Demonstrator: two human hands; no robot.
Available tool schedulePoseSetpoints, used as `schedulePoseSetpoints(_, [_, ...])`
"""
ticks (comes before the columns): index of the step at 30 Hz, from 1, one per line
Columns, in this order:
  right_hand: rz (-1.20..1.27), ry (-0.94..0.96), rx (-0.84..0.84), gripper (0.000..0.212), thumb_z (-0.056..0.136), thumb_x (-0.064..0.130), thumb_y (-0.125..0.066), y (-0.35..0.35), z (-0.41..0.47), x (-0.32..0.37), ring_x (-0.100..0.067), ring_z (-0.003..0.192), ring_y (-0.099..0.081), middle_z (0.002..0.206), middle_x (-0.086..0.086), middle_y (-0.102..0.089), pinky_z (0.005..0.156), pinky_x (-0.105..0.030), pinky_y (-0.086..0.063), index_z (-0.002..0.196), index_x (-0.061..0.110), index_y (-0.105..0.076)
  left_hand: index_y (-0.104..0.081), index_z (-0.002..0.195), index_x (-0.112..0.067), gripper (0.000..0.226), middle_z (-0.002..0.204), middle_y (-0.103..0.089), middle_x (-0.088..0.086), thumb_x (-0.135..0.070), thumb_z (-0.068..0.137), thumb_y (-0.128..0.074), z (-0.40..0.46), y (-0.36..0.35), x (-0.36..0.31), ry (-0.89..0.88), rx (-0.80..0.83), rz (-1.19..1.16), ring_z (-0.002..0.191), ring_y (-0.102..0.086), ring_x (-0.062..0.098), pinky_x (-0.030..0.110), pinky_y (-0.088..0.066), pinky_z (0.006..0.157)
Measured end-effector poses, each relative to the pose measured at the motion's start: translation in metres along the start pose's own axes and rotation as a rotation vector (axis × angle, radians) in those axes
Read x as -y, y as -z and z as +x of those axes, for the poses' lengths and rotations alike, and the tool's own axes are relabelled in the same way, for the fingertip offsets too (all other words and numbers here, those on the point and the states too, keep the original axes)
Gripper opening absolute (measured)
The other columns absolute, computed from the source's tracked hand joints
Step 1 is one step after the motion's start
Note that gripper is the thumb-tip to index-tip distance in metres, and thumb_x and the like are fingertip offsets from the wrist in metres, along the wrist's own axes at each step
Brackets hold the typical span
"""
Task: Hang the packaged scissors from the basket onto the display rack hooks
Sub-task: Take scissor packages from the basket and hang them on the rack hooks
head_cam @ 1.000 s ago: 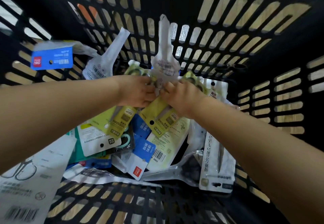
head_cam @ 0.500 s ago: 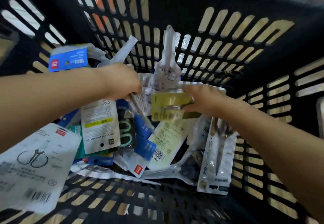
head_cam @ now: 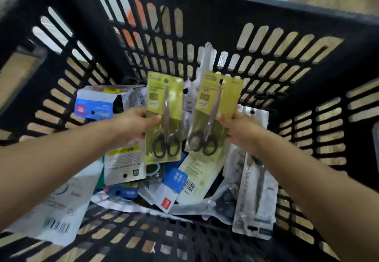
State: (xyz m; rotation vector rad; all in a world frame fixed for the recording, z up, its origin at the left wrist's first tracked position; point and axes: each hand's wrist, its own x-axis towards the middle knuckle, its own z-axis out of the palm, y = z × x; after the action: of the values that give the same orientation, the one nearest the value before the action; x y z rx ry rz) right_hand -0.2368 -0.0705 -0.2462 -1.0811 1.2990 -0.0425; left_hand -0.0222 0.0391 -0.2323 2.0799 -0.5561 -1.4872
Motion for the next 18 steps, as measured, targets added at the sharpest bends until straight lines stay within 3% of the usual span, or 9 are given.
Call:
schedulePoseSetpoints(2, [0.09,-0.048,0.019,0.026,0.098,0.026,-0.049,-0.003,0.001,-0.006,-0.021,0.11,-0.055,0.118,-0.001,-0.06,0.088,-0.033,-0.046,0.122,0.019,-0.052,-0.059,0.108,-0.009,0.015,0.085,-0.064,0.004,-0.016,0.097,-0.05,0.005,-0.002,0.008,0.018,-0.042,-0.115,0.077,-0.059,0.017,0.031,-0.051,0.074])
schedulePoseSetpoints(4, [0.168,-0.074,0.021,0.029,0.098,0.028,-0.047,-0.006,0.003,-0.017,-0.02,0.103,-0.06,0.112,-0.003,-0.064,0.083,-0.033,-0.049,0.124,0.015,-0.052,-0.059,0.098,-0.012,0.012,0.086,-0.065,0.003,-0.011,0.098,-0.047,0.009,-0.002,0.013,0.032,-0.041,-0.186,0.079,-0.062,0.017,0.031,-0.054,0.072])
schedulePoseSetpoints(7, [0.241,-0.153,0.023,0.056,0.085,0.057,-0.057,-0.012,0.001,-0.024,-0.025,0.11,-0.061,0.124,-0.005,-0.063,0.1,-0.049,-0.044,0.129,0.023,-0.051,-0.058,0.093,-0.016,0.014,0.087,-0.067,0.003,-0.011,0.098,-0.045,0.008,-0.003,0.013,0.07,-0.065,-0.232,0.078,-0.063,0.014,0.025,-0.054,0.063])
schedulePoseSetpoints(9, [0.217,-0.158,-0.007,0.069,0.083,0.062,-0.056,-0.013,-0.005,-0.023,-0.027,0.125,-0.049,0.14,-0.003,-0.049,0.106,-0.048,-0.037,0.138,0.024,-0.041,-0.059,0.096,-0.015,0.016,0.093,-0.067,0.005,-0.01,0.099,-0.044,0.002,-0.005,0.01,0.077,-0.059,-0.238,0.081,-0.064,0.015,0.027,-0.054,0.066])
schedulePoseSetpoints(12, [0.255,-0.129,-0.091,0.053,0.094,0.039,-0.051,-0.014,-0.026,-0.012,-0.02,0.112,-0.055,0.122,0.003,-0.056,0.099,-0.039,-0.042,0.139,0.014,-0.038,-0.057,0.114,-0.012,0.021,0.11,-0.064,0.008,-0.01,0.099,-0.043,-0.017,-0.006,-0.002,0.068,-0.056,-0.227,0.095,-0.061,0.021,0.032,-0.049,0.081])
schedulePoseSetpoints(13, [0.266,-0.122,-0.07,0.04,0.095,0.034,-0.052,-0.015,-0.038,-0.006,-0.019,0.102,-0.06,0.117,0.002,-0.062,0.095,-0.039,-0.047,0.124,0.007,-0.051,-0.056,0.116,-0.014,0.022,0.111,-0.064,0.007,-0.01,0.1,-0.042,-0.031,-0.005,-0.008,0.069,-0.056,-0.237,0.097,-0.06,0.021,0.034,-0.048,0.084])
schedulePoseSetpoints(15, [0.274,-0.13,-0.033,0.019,0.096,0.026,-0.052,-0.018,-0.072,0.017,-0.017,0.084,-0.065,0.1,-0.002,-0.069,0.082,-0.036,-0.054,0.111,0.016,-0.058,-0.055,0.115,-0.018,0.021,0.111,-0.064,0.004,-0.012,0.1,-0.041,-0.065,-0.002,-0.024,0.076,-0.06,-0.238,0.1,-0.059,0.021,0.037,-0.045,0.09])
schedulePoseSetpoints(18, [0.256,-0.126,0.011,0.019,0.092,0.031,-0.058,-0.014,-0.127,0.066,-0.02,0.091,-0.065,0.105,-0.003,-0.07,0.083,-0.036,-0.055,0.105,0.018,-0.059,-0.056,0.117,-0.017,0.022,0.117,-0.063,0.005,-0.015,0.1,-0.042,-0.125,0.015,-0.055,0.075,-0.055,-0.237,0.11,-0.058,0.026,0.042,-0.043,0.1])
